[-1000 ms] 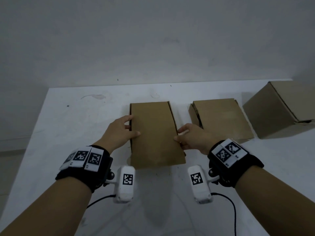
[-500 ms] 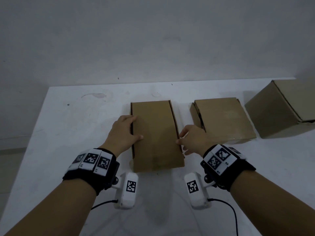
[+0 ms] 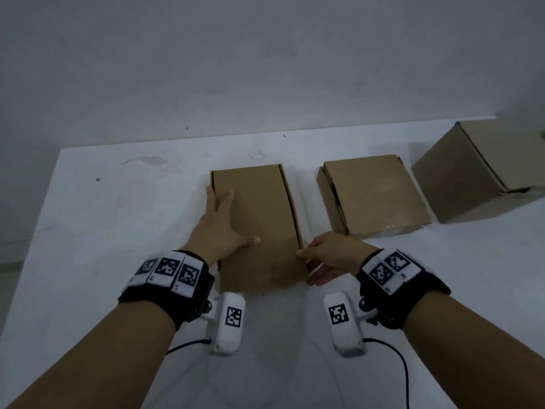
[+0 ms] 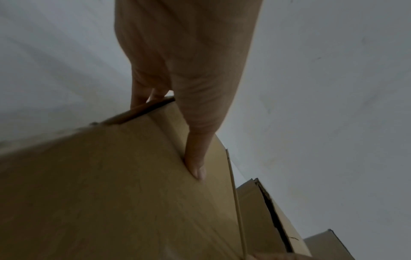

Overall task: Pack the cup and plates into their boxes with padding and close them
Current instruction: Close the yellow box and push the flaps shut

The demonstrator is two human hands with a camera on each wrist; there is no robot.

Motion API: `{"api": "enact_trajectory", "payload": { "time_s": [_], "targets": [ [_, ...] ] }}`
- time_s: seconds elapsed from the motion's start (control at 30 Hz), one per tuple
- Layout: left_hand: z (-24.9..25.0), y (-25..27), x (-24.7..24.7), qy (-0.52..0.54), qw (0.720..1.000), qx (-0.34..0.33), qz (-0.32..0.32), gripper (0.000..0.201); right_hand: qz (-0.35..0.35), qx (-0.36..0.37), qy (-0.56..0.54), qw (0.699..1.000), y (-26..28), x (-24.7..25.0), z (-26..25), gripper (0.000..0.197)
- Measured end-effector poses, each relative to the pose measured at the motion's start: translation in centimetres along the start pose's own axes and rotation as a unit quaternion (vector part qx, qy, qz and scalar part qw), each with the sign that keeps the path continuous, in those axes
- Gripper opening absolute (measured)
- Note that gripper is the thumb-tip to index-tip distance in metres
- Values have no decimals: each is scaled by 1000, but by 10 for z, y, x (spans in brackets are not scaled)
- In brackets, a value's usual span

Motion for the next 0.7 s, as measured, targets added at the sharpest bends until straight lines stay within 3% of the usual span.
{"api": "enact_trajectory", "payload": {
  "time_s": [0.17,0.3,0.5,0.6,0.7],
  "targets": [
    [3,-2,3,20,1000,-10,-5,118,-65,-23,-124,990,5,0,10,3],
    [3,-1,4,24,1000,-11,-3,117,-47,12,-147,988,-2,3,16,14],
    [4,0,4,27,1000,-9,-2,116,-37,55,-142,988,-8,3,22,16],
    [3,0,4,30,1000,-9,-1,116,1,97,-99,990,-10,2,22,17],
    [1,-1,4,25,1000,-9,-1,117,42,148,34,988,-11,0,20,20]
  ]
}}
Point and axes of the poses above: each hand's wrist, its own y-axis away from the middle knuckle, its own x-axis out of the back of the hand, z = x × y, the point moved 1 cm from there along -y, towards the middle knuckle, and after that the axes turned 4 degrees about -y, right-handed, at the moved point
